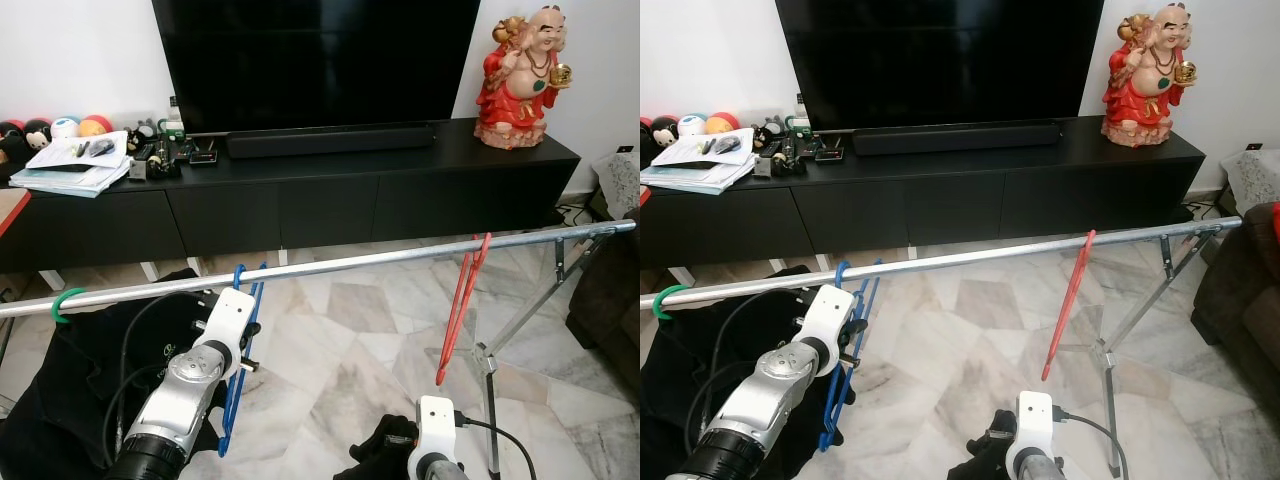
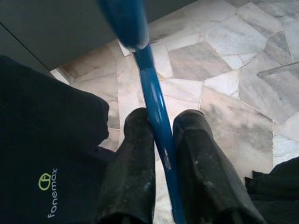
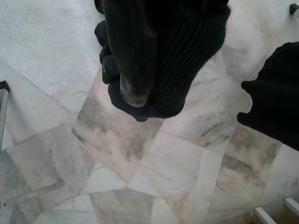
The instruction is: Hang hanger
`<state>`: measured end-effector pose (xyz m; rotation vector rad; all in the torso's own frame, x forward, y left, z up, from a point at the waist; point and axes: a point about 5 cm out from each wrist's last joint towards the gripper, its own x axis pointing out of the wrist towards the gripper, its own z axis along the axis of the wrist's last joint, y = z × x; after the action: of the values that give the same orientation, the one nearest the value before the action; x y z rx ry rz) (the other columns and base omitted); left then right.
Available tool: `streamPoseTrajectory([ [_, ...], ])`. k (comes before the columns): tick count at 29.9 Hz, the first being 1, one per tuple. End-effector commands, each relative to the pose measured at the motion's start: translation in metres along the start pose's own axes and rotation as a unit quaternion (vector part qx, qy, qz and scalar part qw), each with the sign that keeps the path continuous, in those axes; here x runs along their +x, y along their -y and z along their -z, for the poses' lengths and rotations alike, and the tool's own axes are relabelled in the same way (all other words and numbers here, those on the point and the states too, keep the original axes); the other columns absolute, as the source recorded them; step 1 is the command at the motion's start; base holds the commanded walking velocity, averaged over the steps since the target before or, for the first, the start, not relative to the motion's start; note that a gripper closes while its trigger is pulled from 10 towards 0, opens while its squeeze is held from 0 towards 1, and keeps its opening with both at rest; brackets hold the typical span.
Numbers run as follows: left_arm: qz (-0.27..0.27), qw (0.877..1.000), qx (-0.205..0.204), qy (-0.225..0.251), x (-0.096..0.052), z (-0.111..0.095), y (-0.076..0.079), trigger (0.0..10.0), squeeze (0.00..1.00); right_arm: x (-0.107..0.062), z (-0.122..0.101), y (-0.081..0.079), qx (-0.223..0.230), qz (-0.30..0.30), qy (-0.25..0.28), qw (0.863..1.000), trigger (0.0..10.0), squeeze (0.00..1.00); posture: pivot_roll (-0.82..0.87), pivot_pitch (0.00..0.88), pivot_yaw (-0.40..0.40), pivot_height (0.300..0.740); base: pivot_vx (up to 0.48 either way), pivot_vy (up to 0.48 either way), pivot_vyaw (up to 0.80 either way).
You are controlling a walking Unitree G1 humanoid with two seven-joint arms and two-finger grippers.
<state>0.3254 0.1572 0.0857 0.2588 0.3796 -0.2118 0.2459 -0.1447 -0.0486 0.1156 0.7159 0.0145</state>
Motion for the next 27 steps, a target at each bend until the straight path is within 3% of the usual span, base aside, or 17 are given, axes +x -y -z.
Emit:
streamPoseTrajectory([
  [1, 0.006, 1.0, 0.012, -0.02, -0.001, 0.007, 0.002, 0.0, 0.0, 0.0, 0.0, -0.002, -0.002, -0.005, -0.001, 1.0, 10.0, 0.0, 0.2, 0.0, 0.031, 0.74, 0.0, 0.0, 0.0],
  [14, -0.004, 1.0, 0.008, 0.006, -0.003, 0.003, -0.001, 0.0, 0.0, 0.001, -0.004, -0.003, -0.006, -0.007, 0.004, 1.0, 10.0, 0.0, 0.2, 0.0, 0.024, 0.74, 0.0, 0.0, 0.0],
  [19, -0.013, 0.999, -0.022, 0.023, -0.008, 0.001, -0.006, 0.0, 0.0, 0.001, -0.003, -0.001, -0.008, -0.006, 0.003, 1.0, 10.0, 0.0, 0.2, 0.0, 0.02, 0.74, 0.0, 0.0, 0.0],
  [23, 0.003, 0.995, -0.065, 0.08, -0.019, -0.005, -0.007, 0.0, 0.0, 0.0, -0.001, 0.0, -0.008, -0.006, 0.0, 1.0, 10.0, 0.0, 0.2, 0.0, 0.018, 0.74, 0.0, 0.0, 0.0],
  [27, 0.003, 0.991, -0.087, 0.101, -0.025, -0.005, -0.009, 0.0, 0.0, 0.0, 0.001, 0.0, -0.007, -0.006, -0.004, 1.0, 10.0, 0.0, 0.2, 0.0, 0.02, 0.74, 0.0, 0.0, 0.0],
])
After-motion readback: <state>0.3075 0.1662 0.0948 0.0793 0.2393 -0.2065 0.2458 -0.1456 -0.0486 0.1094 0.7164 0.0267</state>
